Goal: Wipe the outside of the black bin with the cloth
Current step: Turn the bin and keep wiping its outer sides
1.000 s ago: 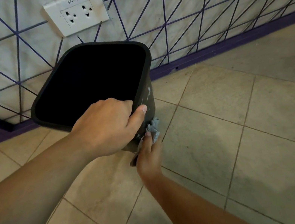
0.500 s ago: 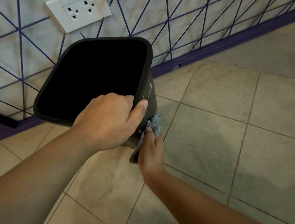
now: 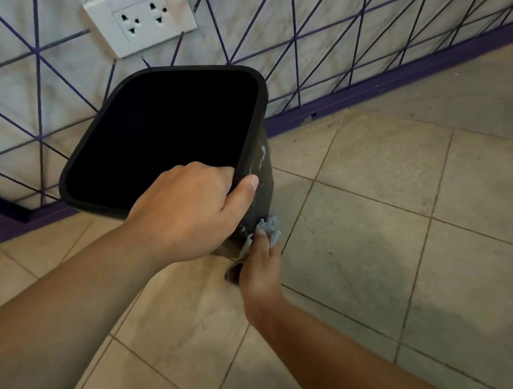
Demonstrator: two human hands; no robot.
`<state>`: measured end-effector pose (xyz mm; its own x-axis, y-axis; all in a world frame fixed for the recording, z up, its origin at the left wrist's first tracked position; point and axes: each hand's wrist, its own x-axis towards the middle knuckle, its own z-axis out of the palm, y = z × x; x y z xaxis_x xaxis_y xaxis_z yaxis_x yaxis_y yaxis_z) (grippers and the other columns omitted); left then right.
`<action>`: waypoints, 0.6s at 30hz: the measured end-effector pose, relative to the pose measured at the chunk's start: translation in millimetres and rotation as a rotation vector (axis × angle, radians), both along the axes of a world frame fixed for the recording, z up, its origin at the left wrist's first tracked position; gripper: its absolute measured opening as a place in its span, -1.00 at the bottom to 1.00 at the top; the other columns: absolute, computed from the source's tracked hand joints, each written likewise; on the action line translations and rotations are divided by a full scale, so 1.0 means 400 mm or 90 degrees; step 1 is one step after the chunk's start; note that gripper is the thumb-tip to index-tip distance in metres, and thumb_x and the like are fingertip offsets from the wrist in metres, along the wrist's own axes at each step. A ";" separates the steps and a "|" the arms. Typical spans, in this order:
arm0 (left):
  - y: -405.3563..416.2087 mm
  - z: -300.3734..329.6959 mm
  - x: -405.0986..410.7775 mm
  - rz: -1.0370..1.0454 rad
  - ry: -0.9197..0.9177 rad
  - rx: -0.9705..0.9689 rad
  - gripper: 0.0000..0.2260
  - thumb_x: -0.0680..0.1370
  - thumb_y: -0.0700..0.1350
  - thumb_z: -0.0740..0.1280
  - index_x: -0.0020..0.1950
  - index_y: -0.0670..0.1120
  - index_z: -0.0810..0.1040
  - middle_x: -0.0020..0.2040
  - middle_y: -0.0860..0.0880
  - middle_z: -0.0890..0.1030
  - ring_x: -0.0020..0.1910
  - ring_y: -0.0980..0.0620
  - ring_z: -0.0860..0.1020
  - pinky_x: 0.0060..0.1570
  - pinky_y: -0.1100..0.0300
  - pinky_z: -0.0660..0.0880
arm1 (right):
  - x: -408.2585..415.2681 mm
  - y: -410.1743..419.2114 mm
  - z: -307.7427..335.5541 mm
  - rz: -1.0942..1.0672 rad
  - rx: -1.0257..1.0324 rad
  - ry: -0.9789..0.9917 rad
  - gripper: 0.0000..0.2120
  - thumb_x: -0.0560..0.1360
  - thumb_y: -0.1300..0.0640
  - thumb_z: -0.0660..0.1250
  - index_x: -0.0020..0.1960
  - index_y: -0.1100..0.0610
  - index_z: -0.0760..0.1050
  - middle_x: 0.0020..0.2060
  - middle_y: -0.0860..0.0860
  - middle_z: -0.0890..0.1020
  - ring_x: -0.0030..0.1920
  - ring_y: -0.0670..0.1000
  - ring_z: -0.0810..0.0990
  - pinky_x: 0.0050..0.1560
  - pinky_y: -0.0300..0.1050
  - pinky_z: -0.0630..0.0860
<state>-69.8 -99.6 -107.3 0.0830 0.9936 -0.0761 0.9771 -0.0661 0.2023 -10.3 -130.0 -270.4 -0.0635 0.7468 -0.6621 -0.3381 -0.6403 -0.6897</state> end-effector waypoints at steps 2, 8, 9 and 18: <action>0.003 -0.002 0.000 0.003 0.003 0.004 -0.53 0.61 0.21 -0.01 -0.30 -0.05 0.44 -0.42 0.00 0.49 -0.42 0.05 0.50 -0.35 0.06 0.43 | 0.002 -0.012 0.018 0.011 0.021 0.010 -0.59 0.68 -0.17 0.09 0.46 -0.05 0.40 0.27 0.01 0.62 0.31 0.06 0.58 0.42 0.16 0.51; 0.002 0.002 -0.001 0.011 -0.004 -0.009 -0.52 0.59 0.22 -0.01 -0.29 -0.06 0.45 -0.41 -0.01 0.50 -0.40 0.03 0.51 -0.33 0.03 0.47 | 0.000 -0.026 0.025 -0.003 0.024 0.005 -0.65 0.75 -0.03 0.08 0.51 -0.05 0.35 0.33 -0.01 0.59 0.30 -0.04 0.57 0.45 0.09 0.49; 0.002 0.002 0.000 0.013 -0.006 -0.008 -0.52 0.59 0.22 -0.01 -0.31 -0.06 0.43 -0.42 -0.01 0.48 -0.41 0.03 0.50 -0.33 0.03 0.45 | 0.004 -0.011 0.028 -0.011 0.000 0.019 -0.65 0.75 -0.03 0.09 0.50 -0.04 0.36 0.31 -0.01 0.59 0.30 -0.02 0.57 0.45 0.11 0.49; 0.003 0.000 0.000 0.021 -0.002 -0.008 -0.51 0.60 0.22 -0.01 -0.29 -0.07 0.46 -0.39 -0.01 0.52 -0.38 0.02 0.53 -0.29 -0.01 0.50 | 0.004 -0.011 0.015 0.001 0.016 -0.007 -0.62 0.68 -0.15 0.12 0.45 -0.10 0.39 0.34 0.02 0.58 0.31 0.04 0.58 0.42 0.18 0.52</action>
